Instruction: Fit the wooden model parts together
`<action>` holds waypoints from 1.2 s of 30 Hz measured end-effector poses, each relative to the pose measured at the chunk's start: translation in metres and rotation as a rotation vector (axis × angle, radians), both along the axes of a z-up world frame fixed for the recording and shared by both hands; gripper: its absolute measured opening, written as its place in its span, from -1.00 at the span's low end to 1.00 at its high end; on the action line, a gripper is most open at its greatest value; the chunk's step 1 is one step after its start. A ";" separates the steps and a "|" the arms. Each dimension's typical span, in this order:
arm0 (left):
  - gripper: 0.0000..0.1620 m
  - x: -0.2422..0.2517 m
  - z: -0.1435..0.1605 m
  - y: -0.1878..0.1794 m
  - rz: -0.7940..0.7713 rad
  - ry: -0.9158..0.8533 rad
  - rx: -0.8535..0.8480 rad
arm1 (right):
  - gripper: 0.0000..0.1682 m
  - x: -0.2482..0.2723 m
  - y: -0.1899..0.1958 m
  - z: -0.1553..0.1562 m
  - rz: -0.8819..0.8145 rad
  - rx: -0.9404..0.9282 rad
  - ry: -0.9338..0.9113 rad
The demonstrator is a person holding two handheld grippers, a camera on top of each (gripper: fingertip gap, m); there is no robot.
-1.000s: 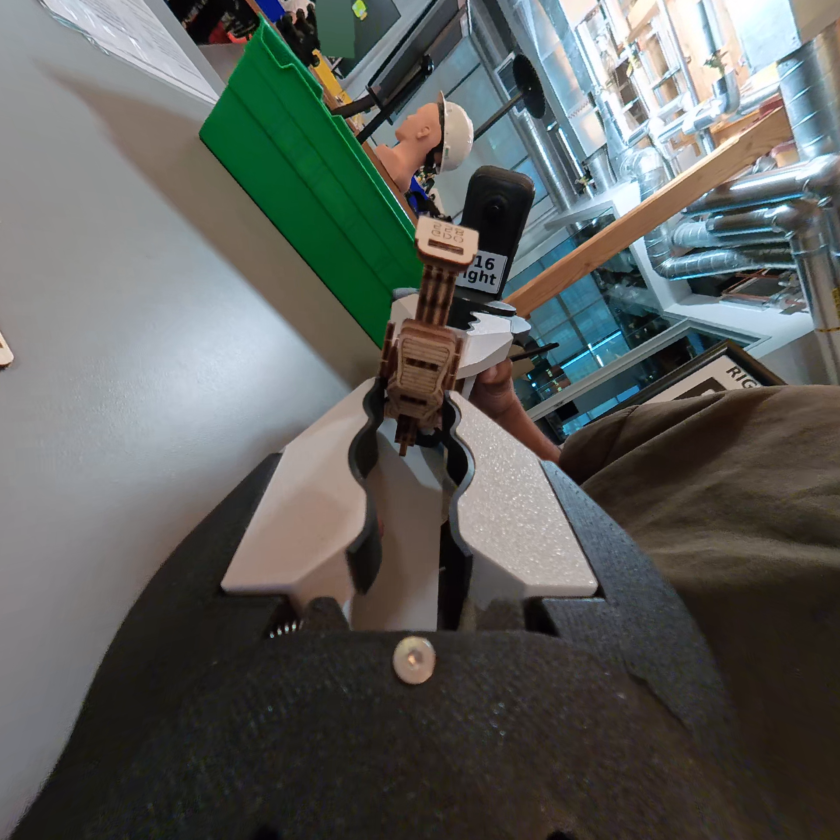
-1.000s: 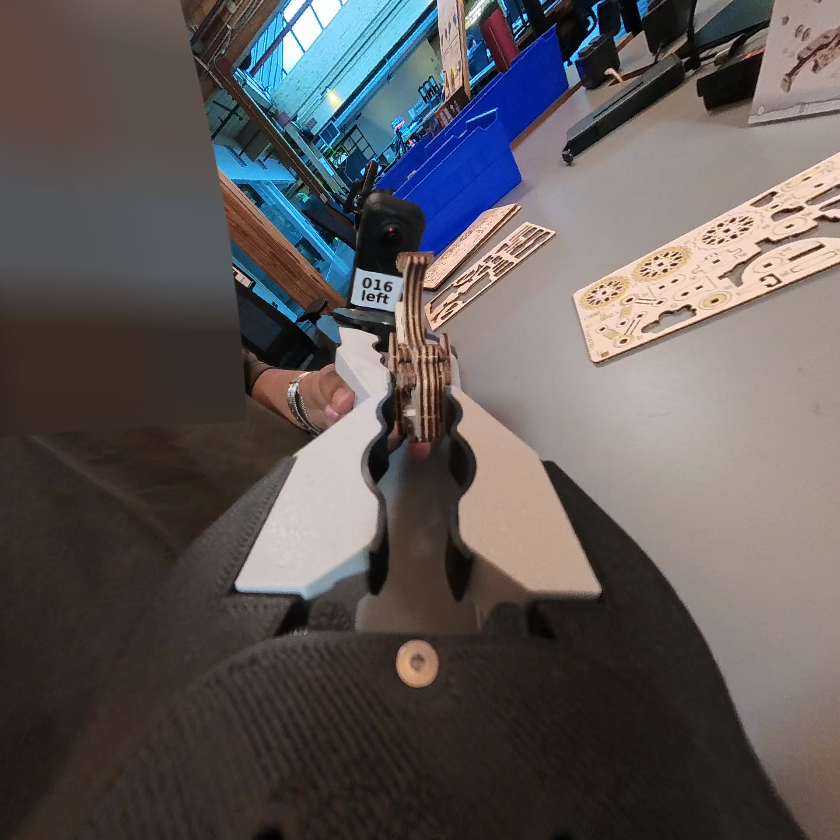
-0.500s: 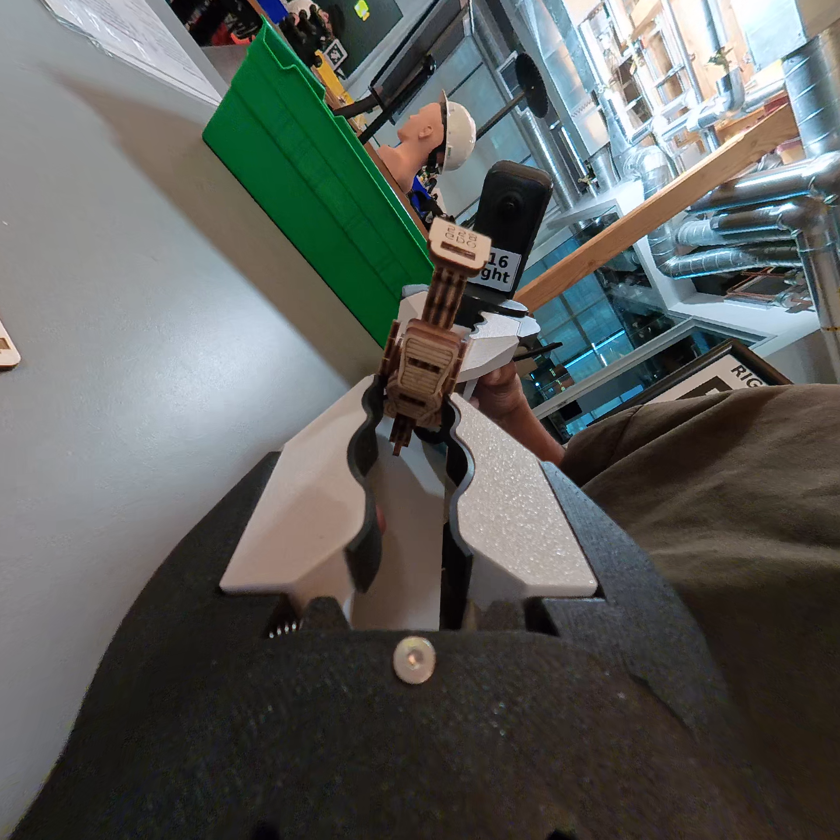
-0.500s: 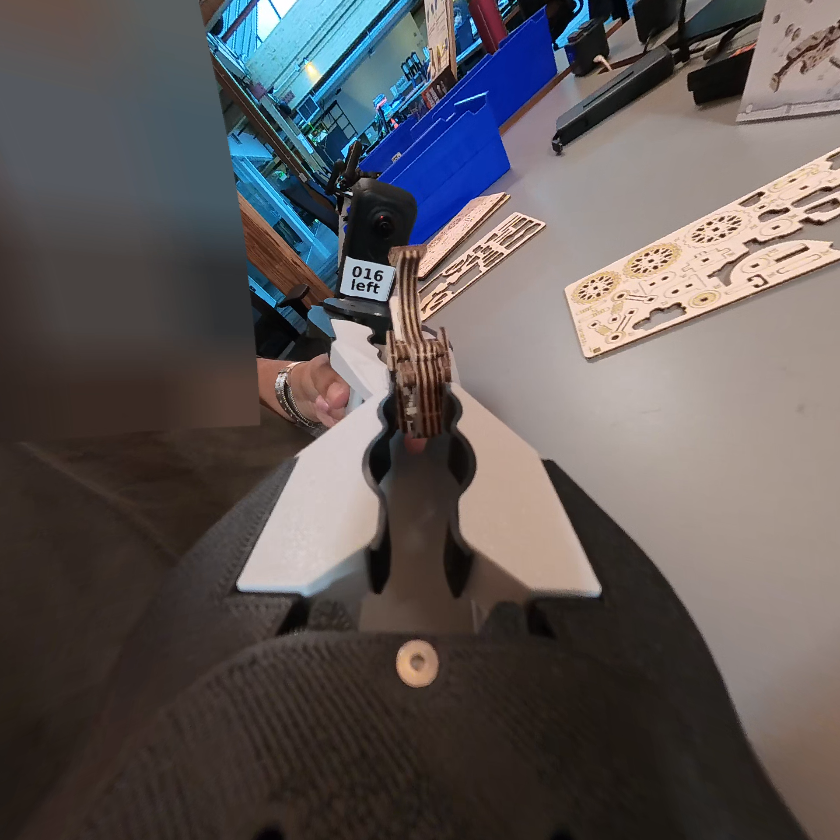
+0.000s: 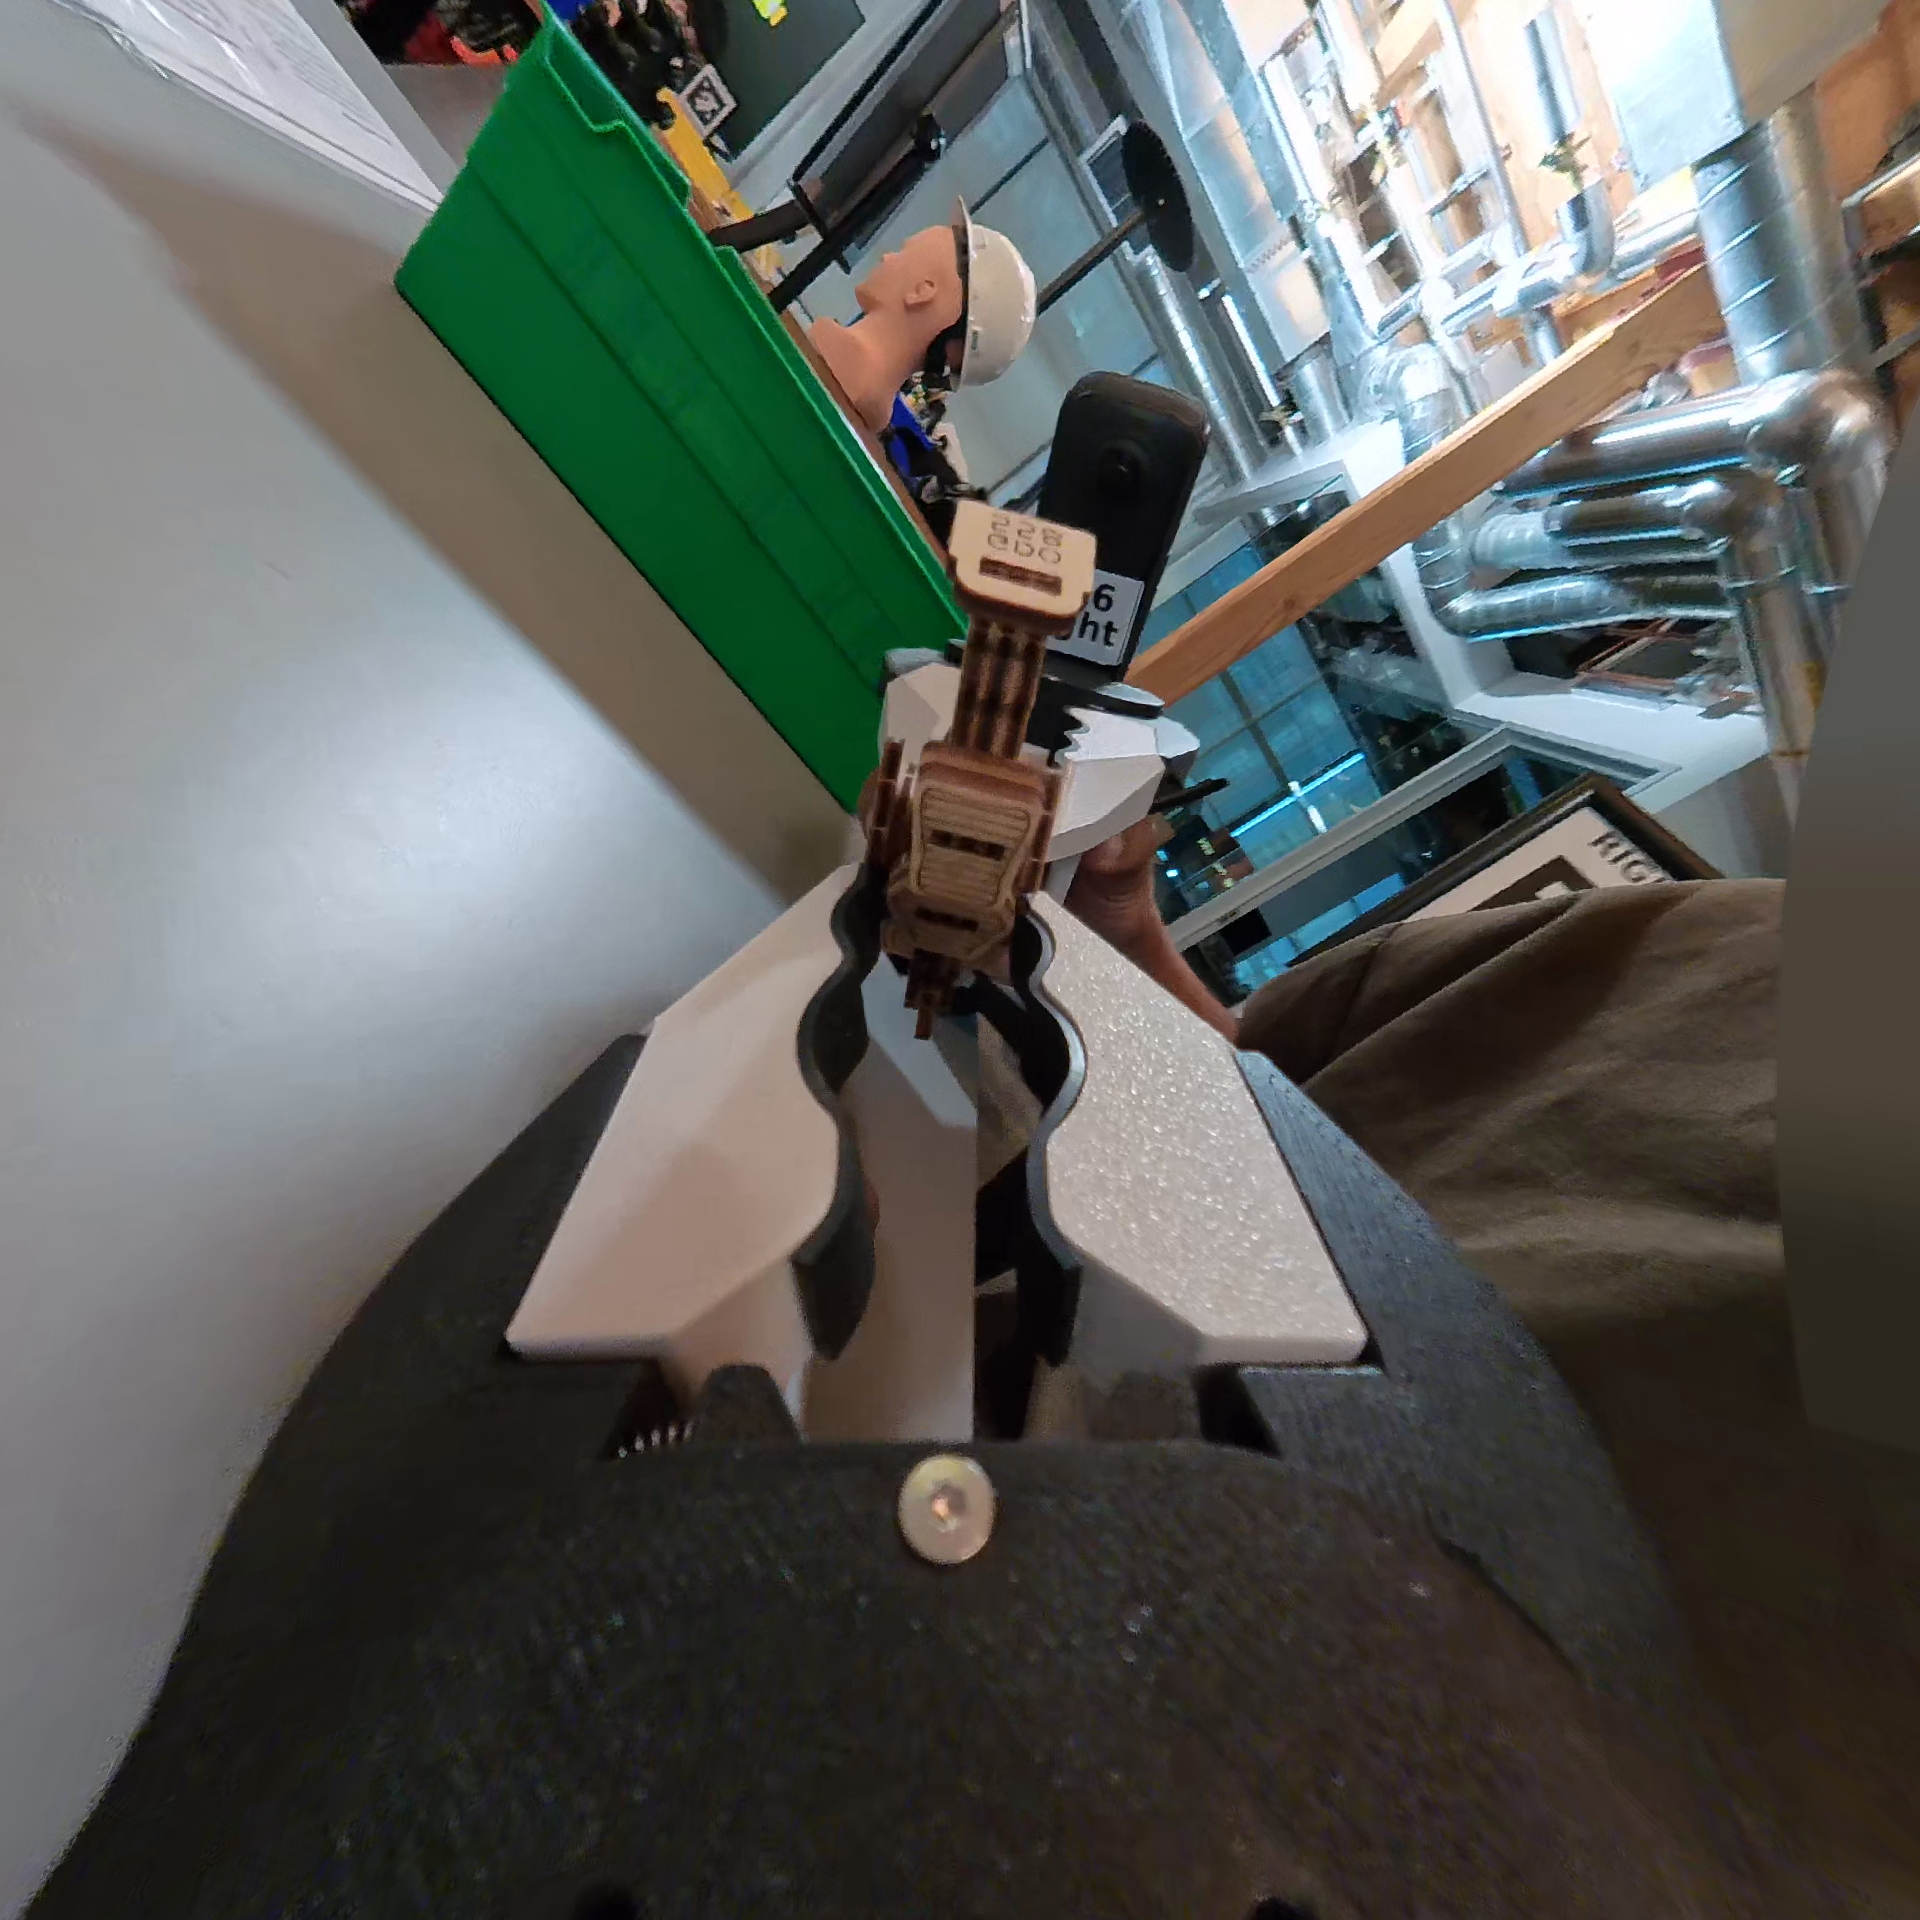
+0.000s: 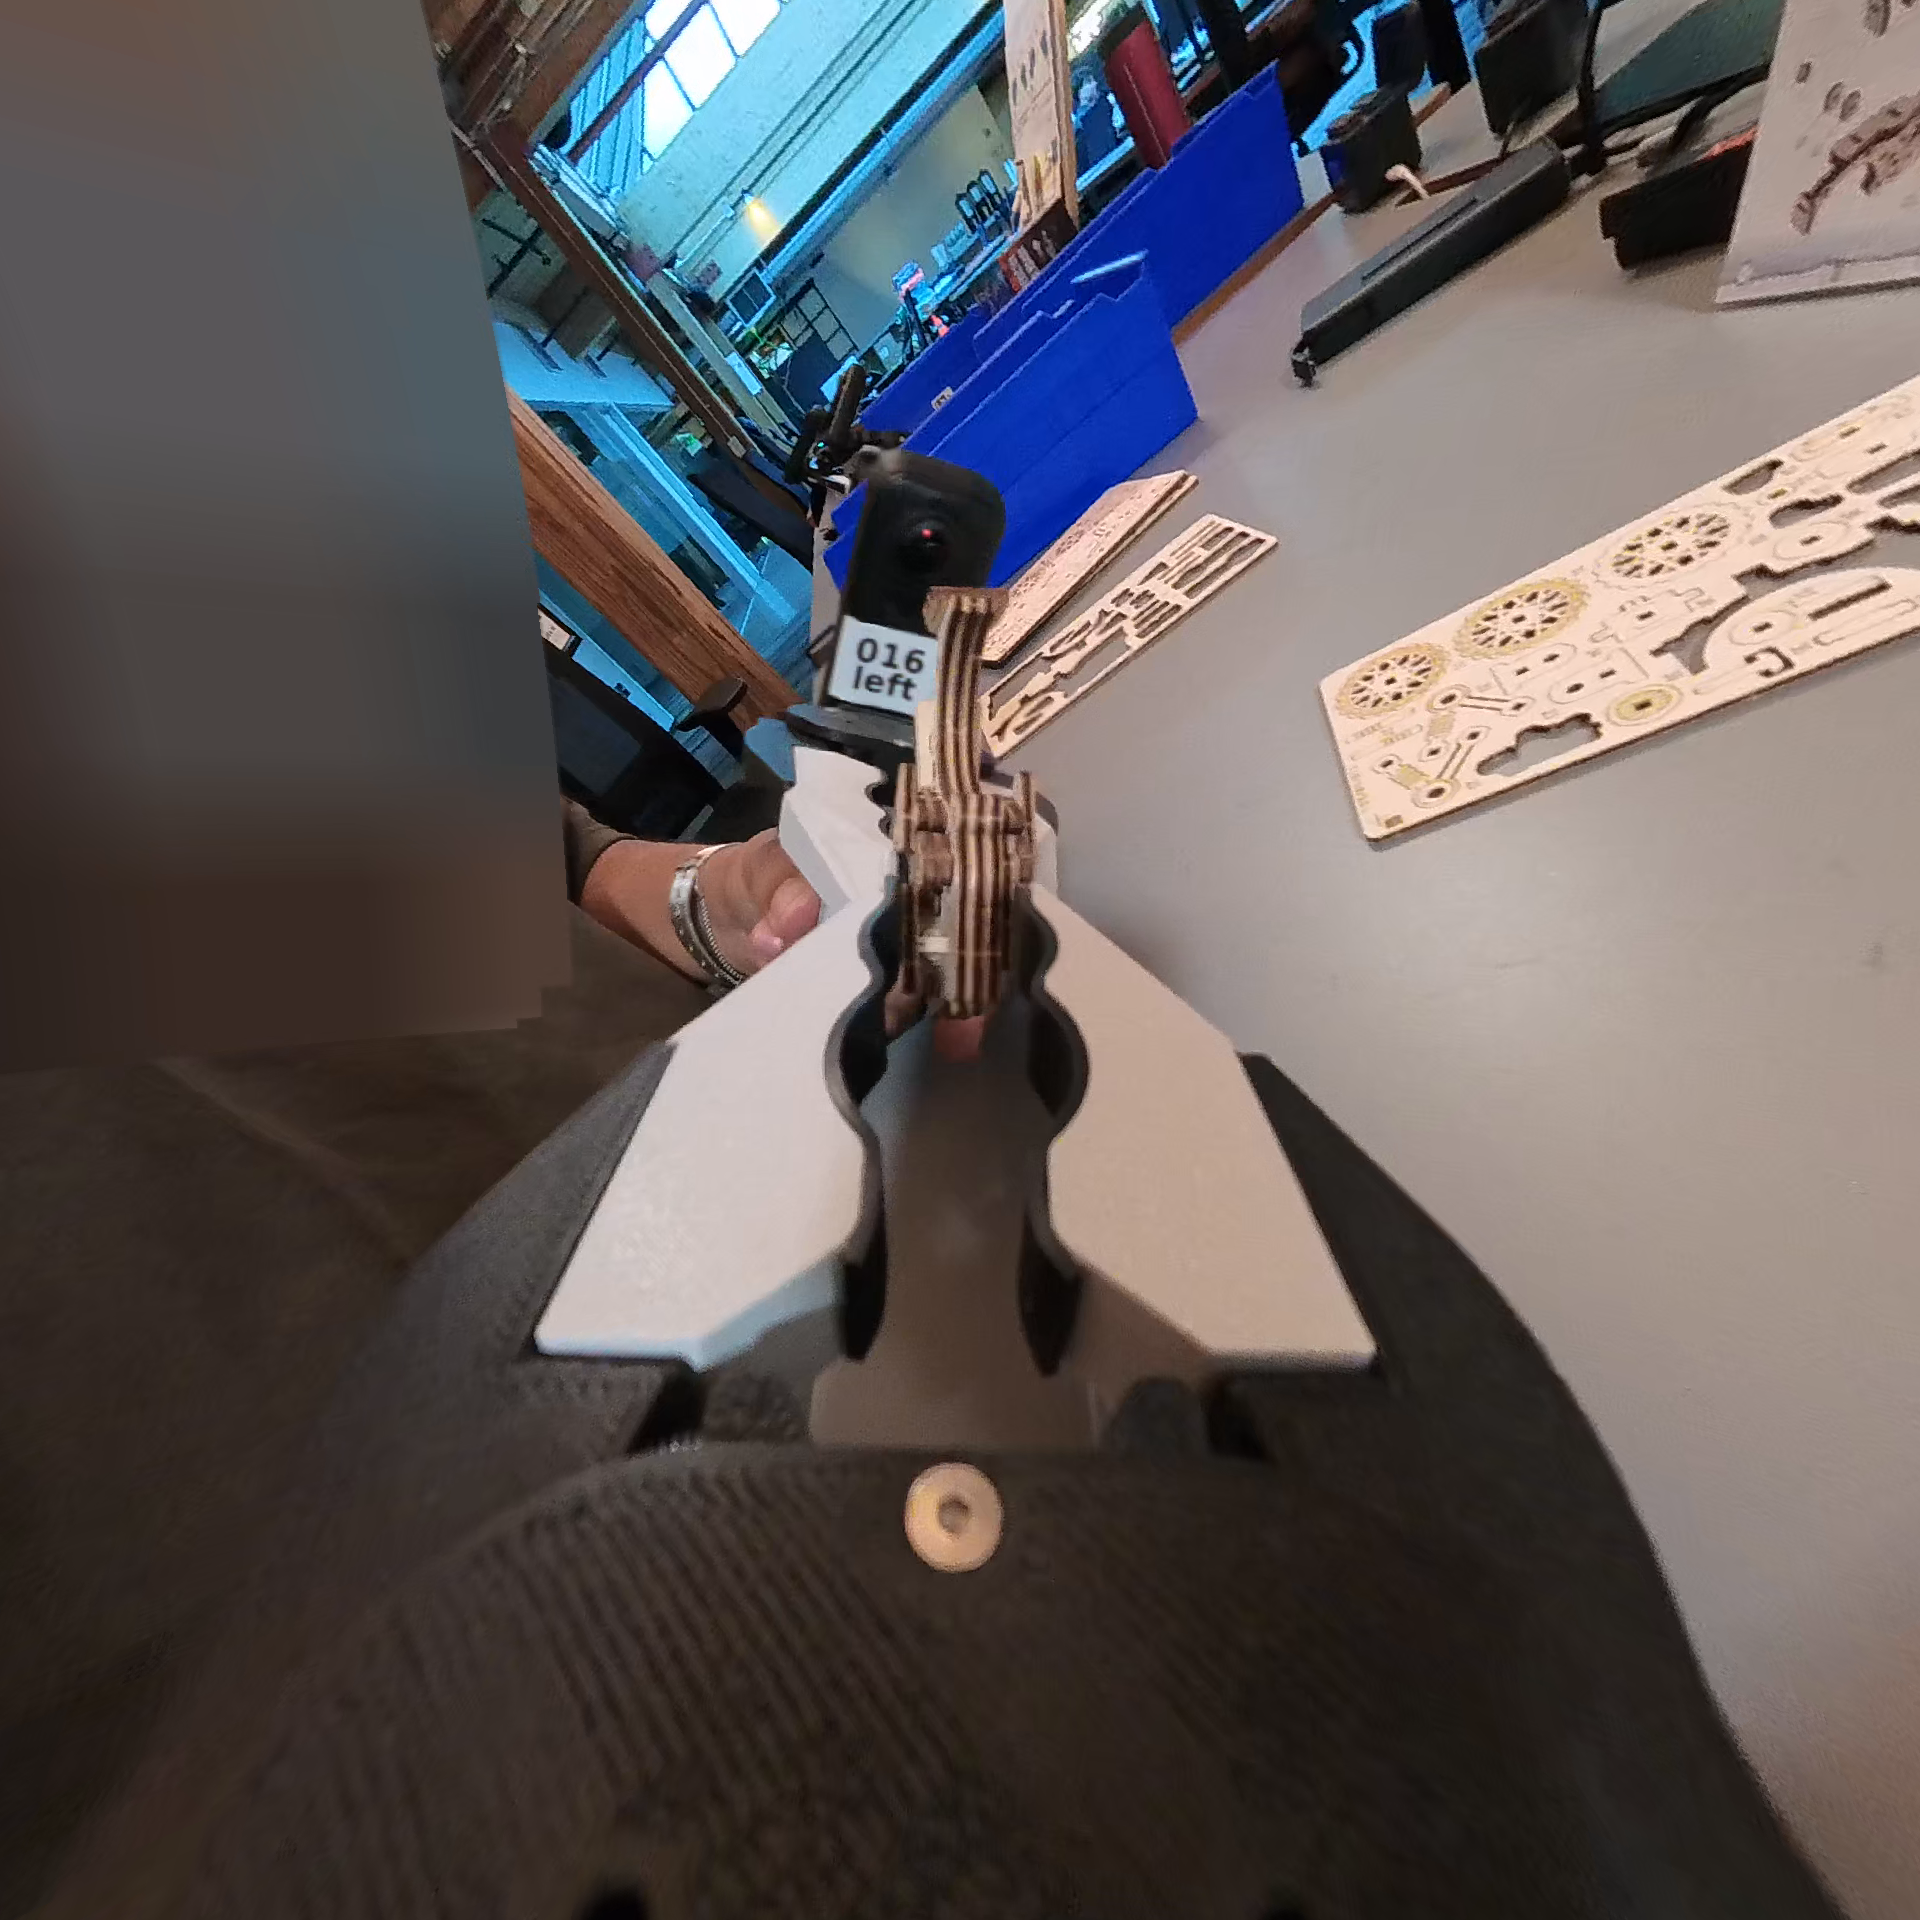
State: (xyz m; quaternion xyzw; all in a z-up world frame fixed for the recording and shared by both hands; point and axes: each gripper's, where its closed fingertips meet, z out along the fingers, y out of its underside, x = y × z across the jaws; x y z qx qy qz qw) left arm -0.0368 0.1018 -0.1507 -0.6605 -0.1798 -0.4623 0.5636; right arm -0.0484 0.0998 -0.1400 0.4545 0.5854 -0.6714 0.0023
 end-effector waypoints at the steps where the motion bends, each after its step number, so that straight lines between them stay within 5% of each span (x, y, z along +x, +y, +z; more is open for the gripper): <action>1: -0.72 0.001 0.002 -0.001 -0.015 -0.028 0.005 | -0.75 0.001 0.000 0.002 0.007 0.002 0.017; 7: -0.72 0.012 0.005 -0.006 -0.162 -0.297 0.001 | -0.65 0.009 0.015 0.015 0.015 0.128 0.201; 15: -0.73 0.029 0.000 -0.016 -0.330 -0.435 -0.071 | -0.65 0.024 -0.006 0.000 0.136 0.362 0.327; 36: -0.74 0.046 -0.006 -0.024 -0.440 -0.435 -0.142 | -0.83 0.039 -0.018 -0.008 0.241 0.442 0.357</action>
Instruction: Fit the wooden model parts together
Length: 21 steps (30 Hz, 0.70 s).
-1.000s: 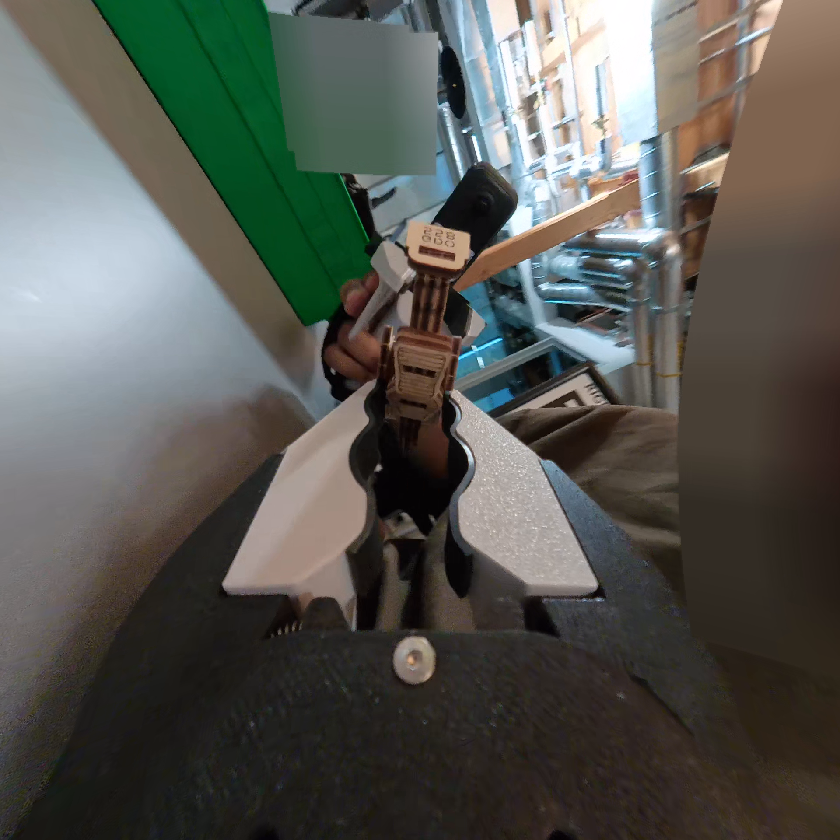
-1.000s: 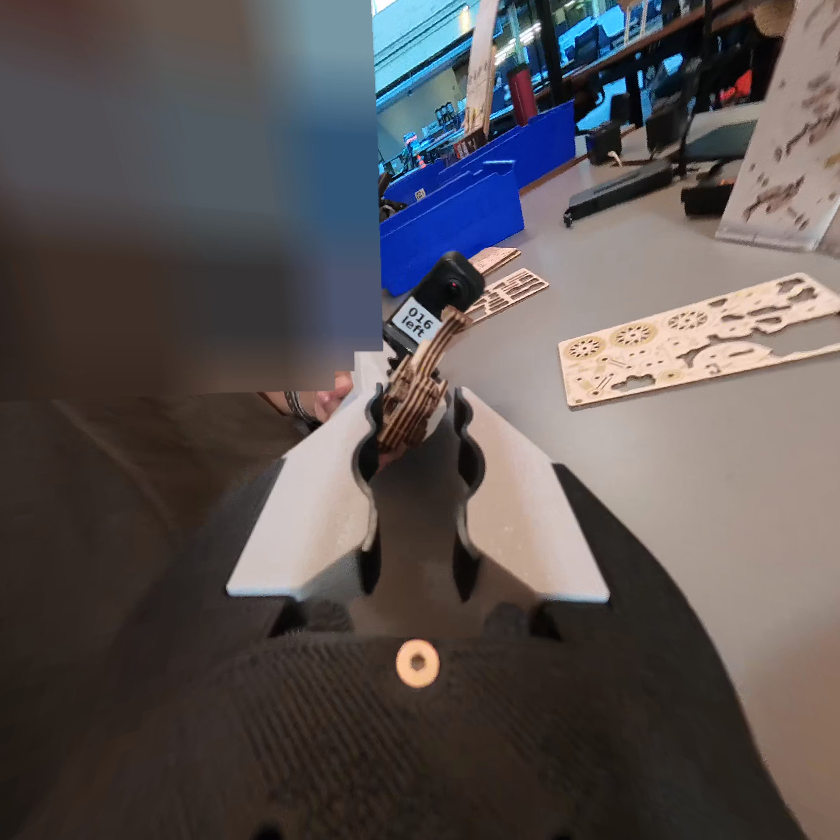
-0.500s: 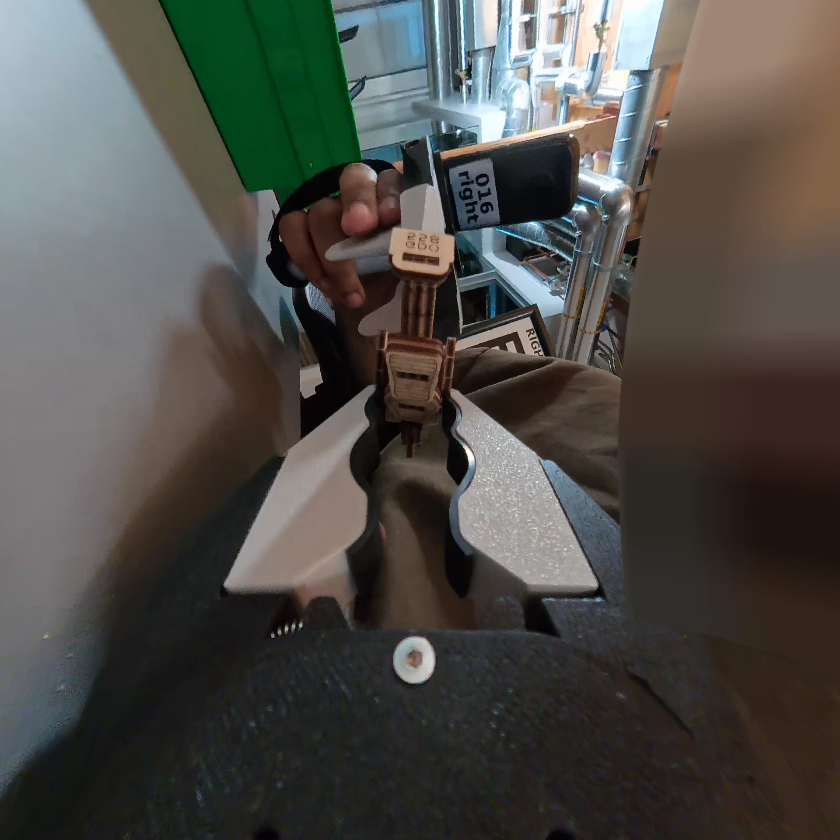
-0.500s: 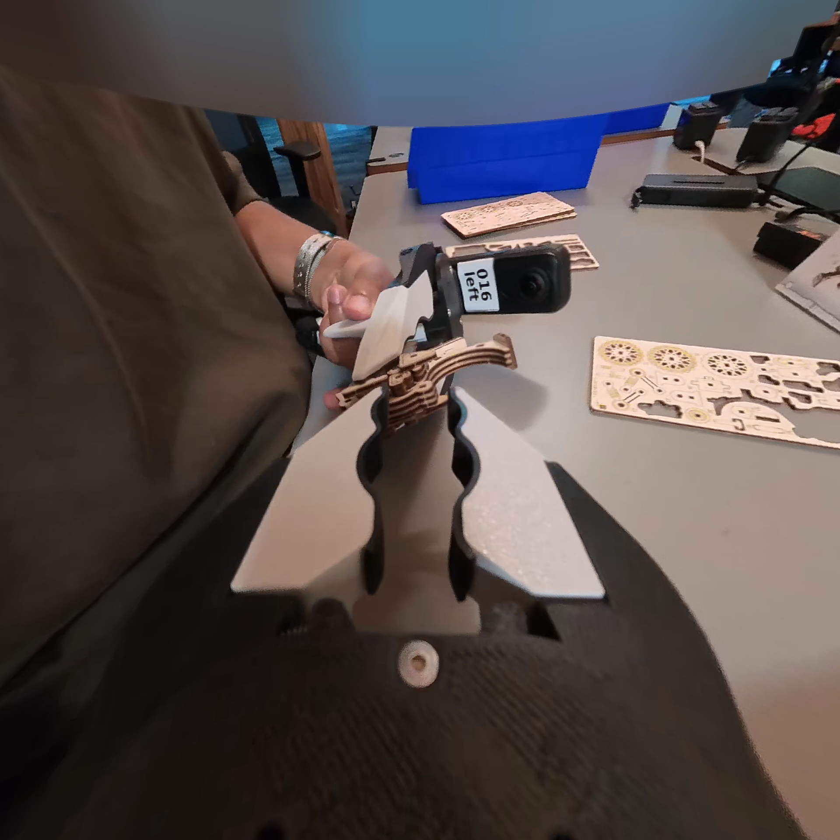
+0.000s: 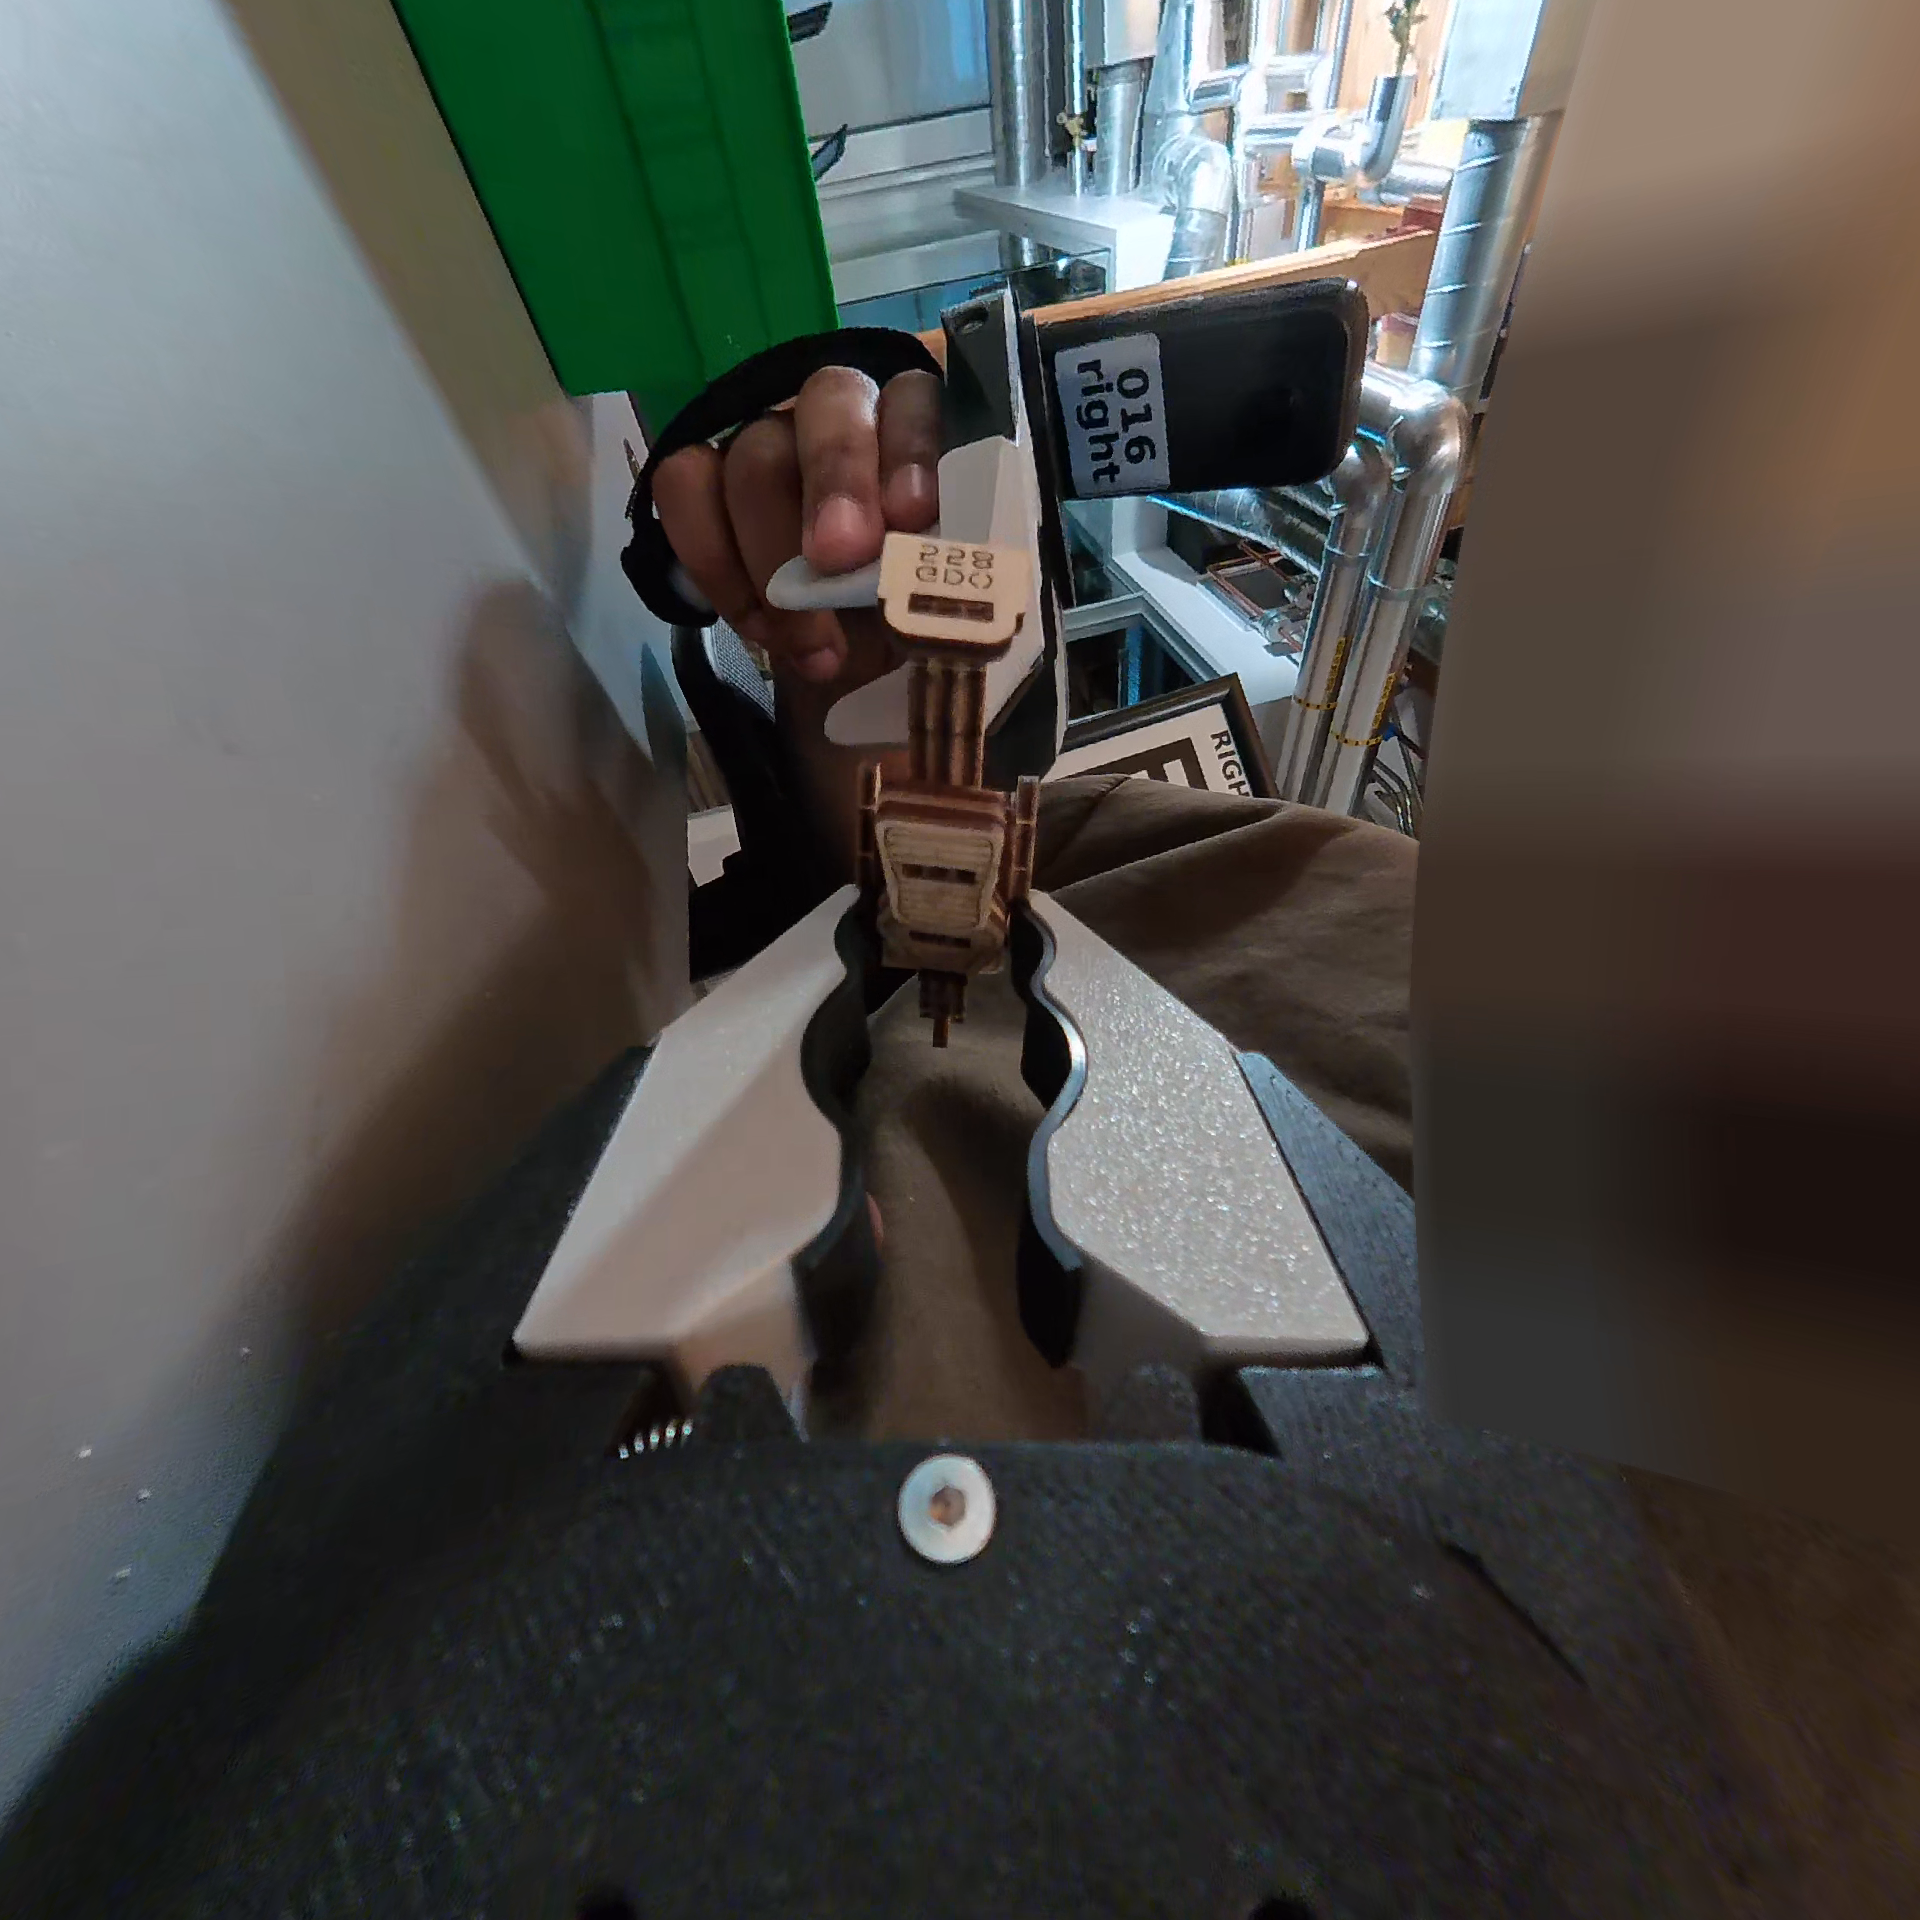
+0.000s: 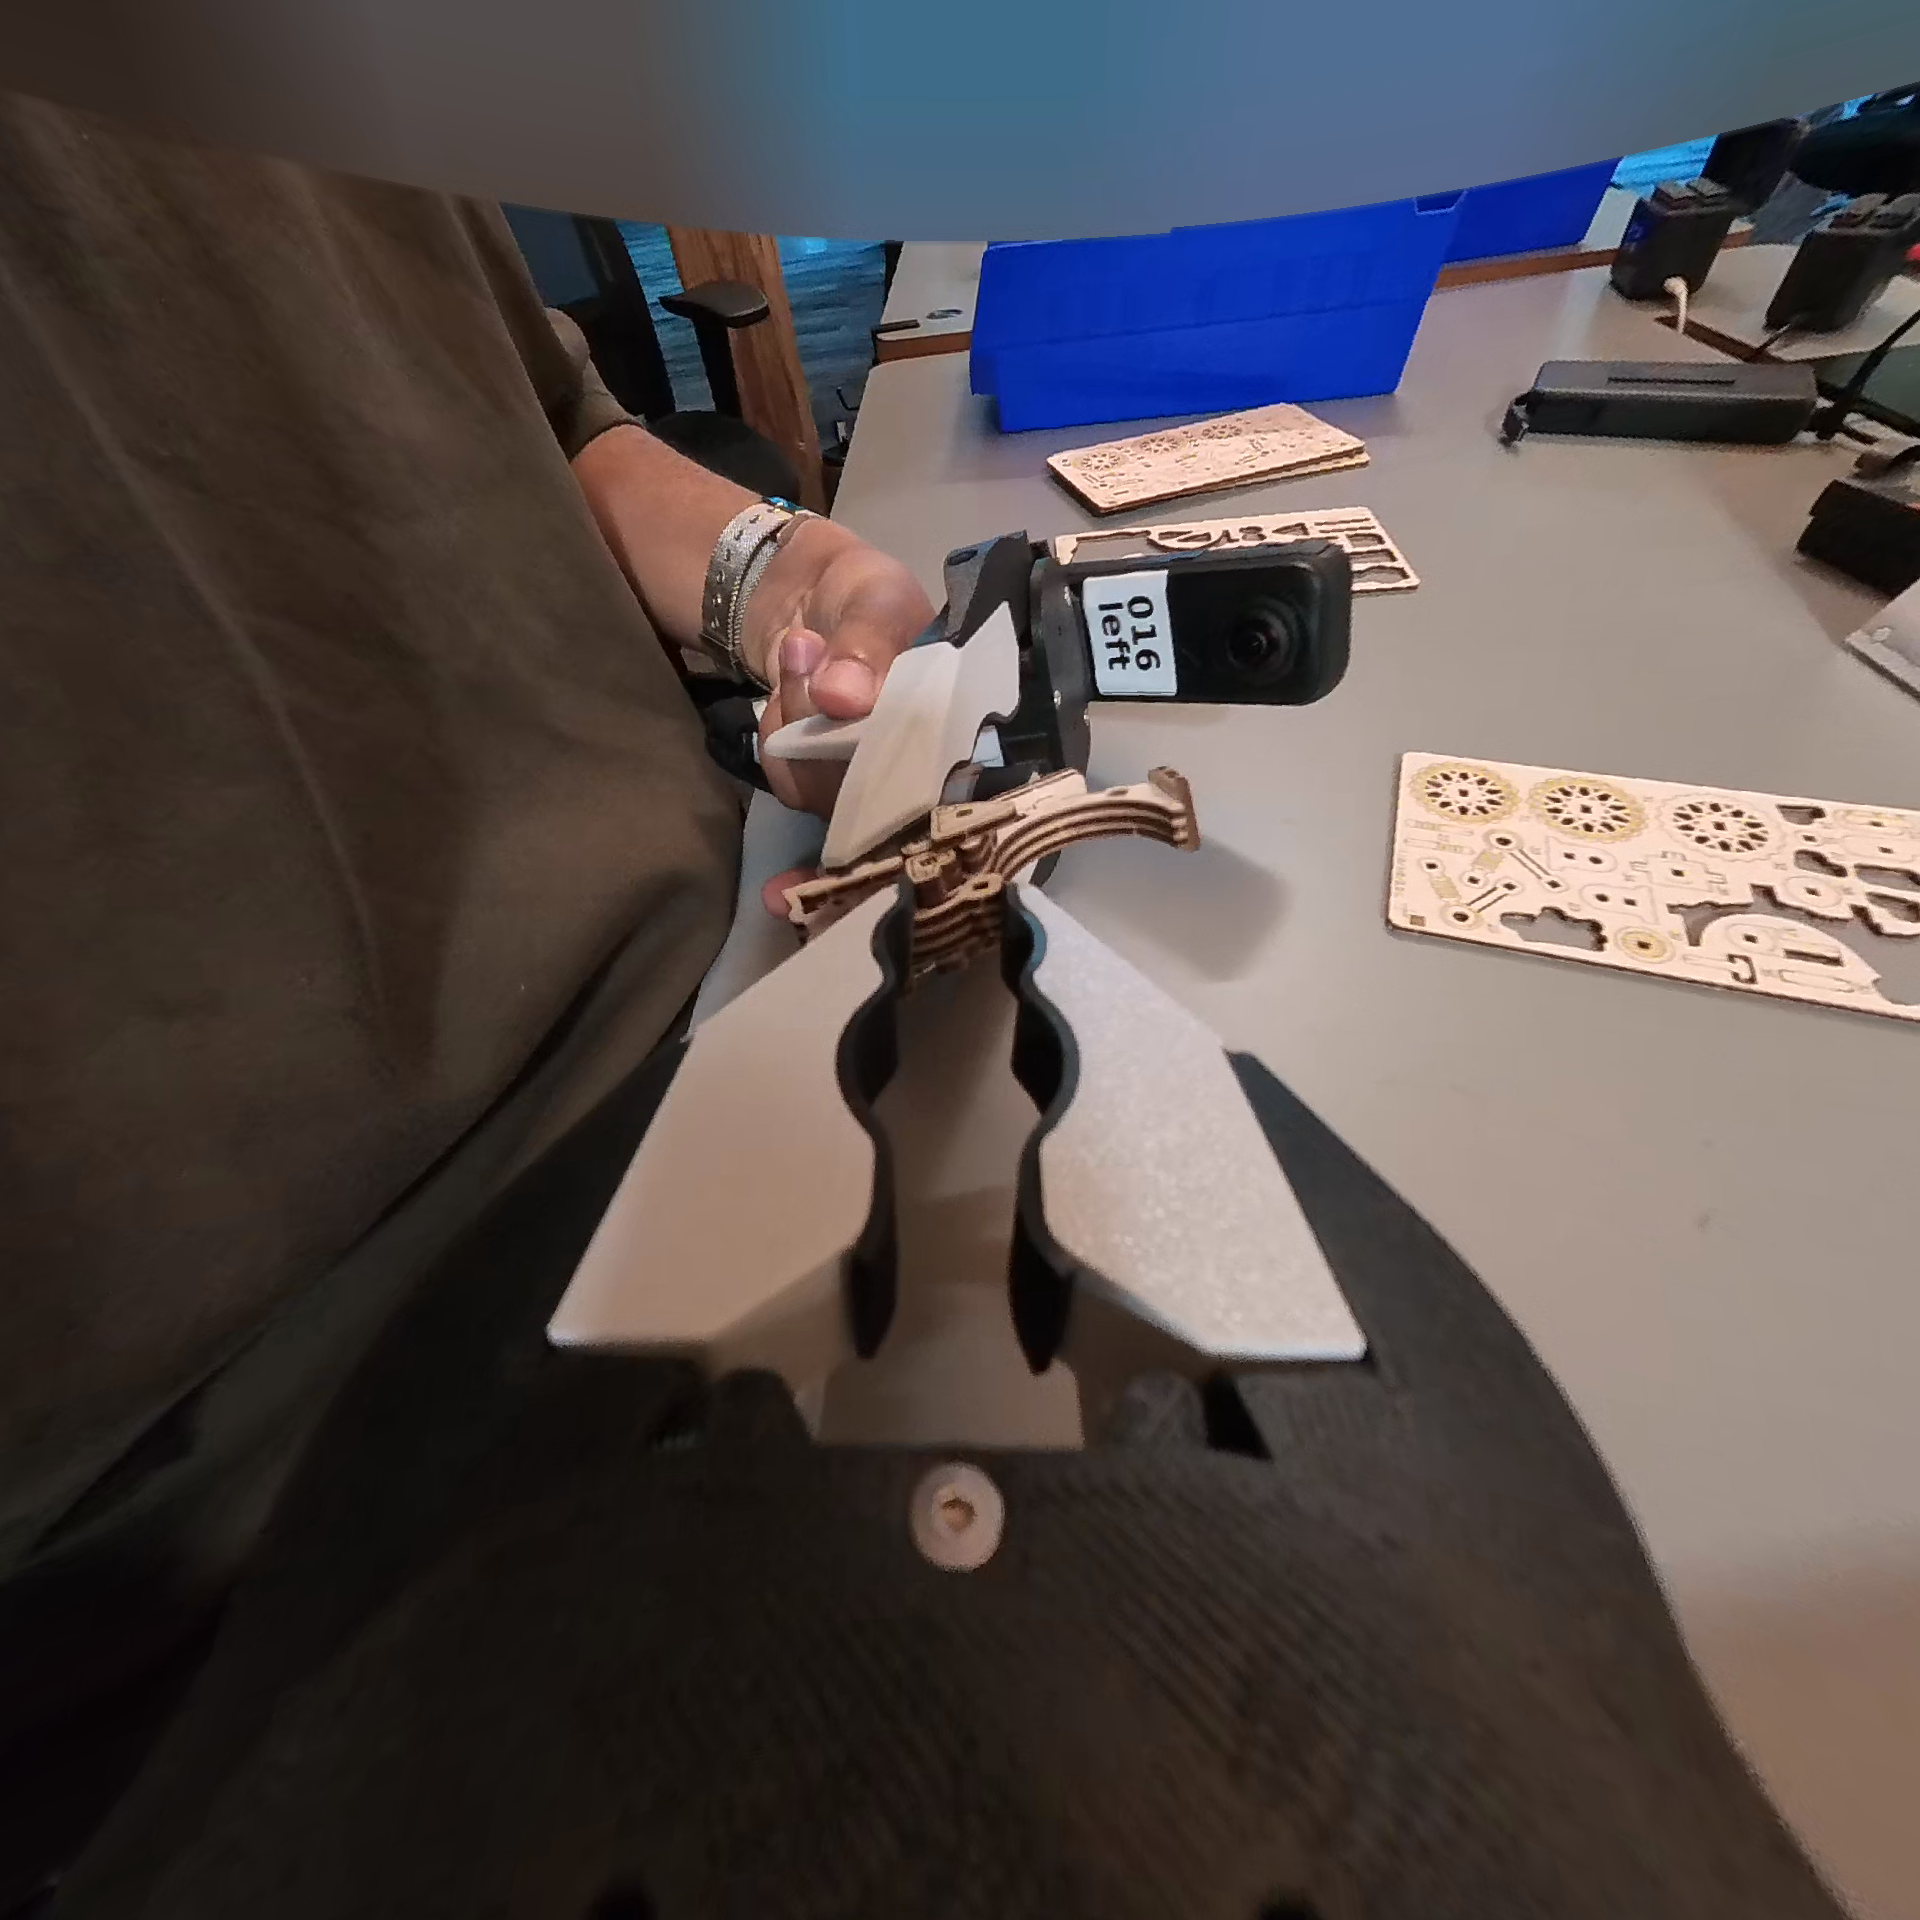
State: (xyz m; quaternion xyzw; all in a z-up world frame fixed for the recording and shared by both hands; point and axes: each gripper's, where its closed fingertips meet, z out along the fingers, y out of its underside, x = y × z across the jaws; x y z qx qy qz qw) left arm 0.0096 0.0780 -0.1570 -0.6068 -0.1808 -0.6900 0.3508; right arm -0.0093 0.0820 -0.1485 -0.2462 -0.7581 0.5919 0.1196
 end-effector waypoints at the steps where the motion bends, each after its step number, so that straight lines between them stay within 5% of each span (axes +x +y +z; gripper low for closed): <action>1: -0.74 0.000 0.000 0.000 0.004 0.000 -0.001 | -0.83 0.000 0.000 0.000 -0.002 0.001 -0.003; 14: -0.74 -0.007 -0.005 0.003 0.057 0.102 0.000 | -1.00 -0.001 -0.014 0.007 -0.026 0.056 0.077; 19: -0.74 -0.005 -0.007 0.006 0.073 0.136 0.006 | -0.56 -0.020 0.018 0.016 -0.144 -0.204 -0.110; 21: -0.75 -0.010 -0.008 0.008 0.106 0.160 0.006 | -0.52 -0.021 0.019 0.011 -0.133 -0.283 -0.244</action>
